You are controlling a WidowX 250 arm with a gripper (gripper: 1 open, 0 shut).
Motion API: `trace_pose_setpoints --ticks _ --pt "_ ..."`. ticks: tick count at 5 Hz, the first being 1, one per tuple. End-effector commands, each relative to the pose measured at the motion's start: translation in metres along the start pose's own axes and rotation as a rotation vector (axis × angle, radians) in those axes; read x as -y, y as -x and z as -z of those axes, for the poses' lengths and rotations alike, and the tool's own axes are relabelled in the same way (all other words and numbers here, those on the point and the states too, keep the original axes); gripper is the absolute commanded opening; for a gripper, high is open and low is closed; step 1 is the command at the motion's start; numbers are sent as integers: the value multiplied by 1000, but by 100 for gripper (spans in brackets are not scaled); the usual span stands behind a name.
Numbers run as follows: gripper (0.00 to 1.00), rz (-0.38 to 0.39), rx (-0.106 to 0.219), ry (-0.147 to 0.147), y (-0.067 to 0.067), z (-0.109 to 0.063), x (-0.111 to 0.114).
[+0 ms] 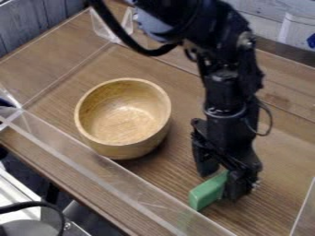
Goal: Put the green block in the brown bowl
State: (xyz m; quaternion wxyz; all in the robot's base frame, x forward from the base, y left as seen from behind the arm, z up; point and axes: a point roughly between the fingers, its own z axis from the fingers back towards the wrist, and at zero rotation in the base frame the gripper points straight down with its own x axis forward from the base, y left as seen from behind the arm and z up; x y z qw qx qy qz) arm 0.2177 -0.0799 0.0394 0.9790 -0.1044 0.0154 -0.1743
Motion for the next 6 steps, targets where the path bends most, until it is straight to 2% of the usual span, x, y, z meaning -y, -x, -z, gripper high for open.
trace_pose_setpoints --ticks 1,2,3,4,6 --pt "100 -8 62 6 -13 1 -7" --pt "100 -24 84 15 -18 9 -13" --pt "0 -39 79 7 -18 13 -11" --pt "0 -55 82 0 -19 14 -7" --pt "0 -61 57 111 -19 23 14"
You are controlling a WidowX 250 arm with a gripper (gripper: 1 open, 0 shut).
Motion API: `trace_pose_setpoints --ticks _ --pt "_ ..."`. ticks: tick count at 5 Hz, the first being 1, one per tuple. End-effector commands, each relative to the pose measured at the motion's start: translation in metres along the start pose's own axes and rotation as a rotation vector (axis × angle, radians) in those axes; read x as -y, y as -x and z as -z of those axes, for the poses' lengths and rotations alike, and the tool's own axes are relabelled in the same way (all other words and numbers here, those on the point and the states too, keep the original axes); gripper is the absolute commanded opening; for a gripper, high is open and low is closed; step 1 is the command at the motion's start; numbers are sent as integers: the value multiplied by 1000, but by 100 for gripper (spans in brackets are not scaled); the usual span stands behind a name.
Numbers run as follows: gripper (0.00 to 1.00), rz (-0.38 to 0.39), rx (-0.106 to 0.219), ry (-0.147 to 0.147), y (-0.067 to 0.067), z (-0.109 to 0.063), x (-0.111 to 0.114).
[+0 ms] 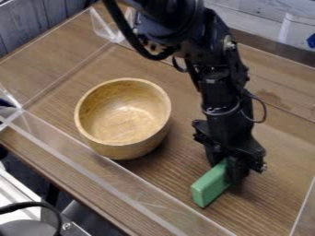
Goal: Put the green block in the brown bowl
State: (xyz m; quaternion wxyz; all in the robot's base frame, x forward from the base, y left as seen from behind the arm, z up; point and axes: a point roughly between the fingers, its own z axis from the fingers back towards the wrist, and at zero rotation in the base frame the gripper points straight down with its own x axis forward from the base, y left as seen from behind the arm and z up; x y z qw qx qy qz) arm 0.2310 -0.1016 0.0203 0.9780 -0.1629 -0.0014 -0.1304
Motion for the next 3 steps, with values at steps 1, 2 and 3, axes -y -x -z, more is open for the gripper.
trace_pose_setpoints --ticks 1,2,3 --pt "0 16 -17 1 2 3 4" --pt "0 9 -31 -4 4 3 4" --pt "0 9 -45 -10 4 2 0"
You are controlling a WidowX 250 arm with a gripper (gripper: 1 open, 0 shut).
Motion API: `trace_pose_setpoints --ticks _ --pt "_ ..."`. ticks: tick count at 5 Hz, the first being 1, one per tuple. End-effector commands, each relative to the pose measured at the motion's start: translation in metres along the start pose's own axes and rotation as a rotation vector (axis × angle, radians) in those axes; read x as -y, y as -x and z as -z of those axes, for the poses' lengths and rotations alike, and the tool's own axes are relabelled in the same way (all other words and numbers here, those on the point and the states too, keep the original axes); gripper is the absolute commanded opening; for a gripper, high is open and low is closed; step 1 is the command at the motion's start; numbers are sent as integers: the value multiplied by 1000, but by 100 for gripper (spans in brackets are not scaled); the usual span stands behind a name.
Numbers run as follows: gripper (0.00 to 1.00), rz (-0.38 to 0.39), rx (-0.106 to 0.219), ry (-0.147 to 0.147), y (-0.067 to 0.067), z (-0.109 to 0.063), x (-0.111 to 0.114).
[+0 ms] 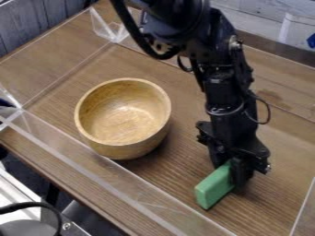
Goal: Put the green block in the brown bowl
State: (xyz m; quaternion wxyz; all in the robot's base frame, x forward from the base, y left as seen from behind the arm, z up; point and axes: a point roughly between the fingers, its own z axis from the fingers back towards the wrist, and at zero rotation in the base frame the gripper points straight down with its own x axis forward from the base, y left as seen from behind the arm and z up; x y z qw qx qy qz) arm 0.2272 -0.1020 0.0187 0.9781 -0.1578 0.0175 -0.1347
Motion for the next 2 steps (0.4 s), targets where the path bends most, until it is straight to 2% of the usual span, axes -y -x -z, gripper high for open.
trace_pose_setpoints --ticks 1,2 --pt "0 6 -17 -11 1 -1 -4" --pt "100 41 17 4 -1 -3 -7"
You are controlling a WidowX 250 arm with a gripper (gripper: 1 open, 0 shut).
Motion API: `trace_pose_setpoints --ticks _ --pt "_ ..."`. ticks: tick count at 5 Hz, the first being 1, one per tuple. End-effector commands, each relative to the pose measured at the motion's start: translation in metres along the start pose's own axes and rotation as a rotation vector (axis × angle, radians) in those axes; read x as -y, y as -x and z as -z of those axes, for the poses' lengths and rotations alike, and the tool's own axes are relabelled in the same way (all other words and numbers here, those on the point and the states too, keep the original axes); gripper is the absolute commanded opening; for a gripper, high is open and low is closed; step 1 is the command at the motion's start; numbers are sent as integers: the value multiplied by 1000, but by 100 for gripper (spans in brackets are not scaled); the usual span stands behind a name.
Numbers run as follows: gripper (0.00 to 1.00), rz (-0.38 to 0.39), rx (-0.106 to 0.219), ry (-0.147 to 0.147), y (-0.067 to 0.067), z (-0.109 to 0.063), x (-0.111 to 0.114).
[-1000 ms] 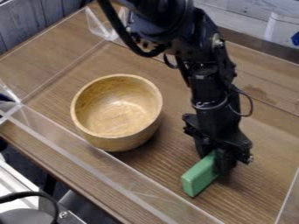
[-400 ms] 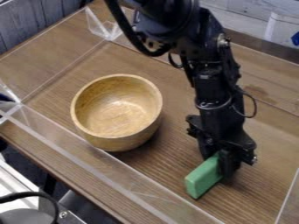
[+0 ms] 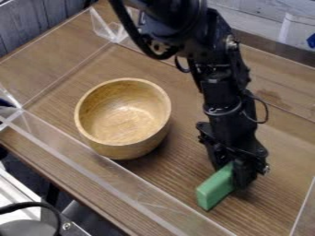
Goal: Put the green block in the brown bowl
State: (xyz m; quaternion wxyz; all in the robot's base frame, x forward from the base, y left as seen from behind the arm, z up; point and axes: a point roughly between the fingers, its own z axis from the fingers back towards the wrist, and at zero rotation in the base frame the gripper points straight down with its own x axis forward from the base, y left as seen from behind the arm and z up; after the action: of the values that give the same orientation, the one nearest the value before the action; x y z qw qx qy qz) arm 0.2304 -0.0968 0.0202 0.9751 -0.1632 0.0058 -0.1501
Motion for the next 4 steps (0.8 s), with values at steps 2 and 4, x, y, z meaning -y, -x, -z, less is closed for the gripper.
trace_pose_setpoints --ticks 2,4 --pt "0 60 29 27 0 -2 -8" --pt "0 106 57 23 7 -24 -2"
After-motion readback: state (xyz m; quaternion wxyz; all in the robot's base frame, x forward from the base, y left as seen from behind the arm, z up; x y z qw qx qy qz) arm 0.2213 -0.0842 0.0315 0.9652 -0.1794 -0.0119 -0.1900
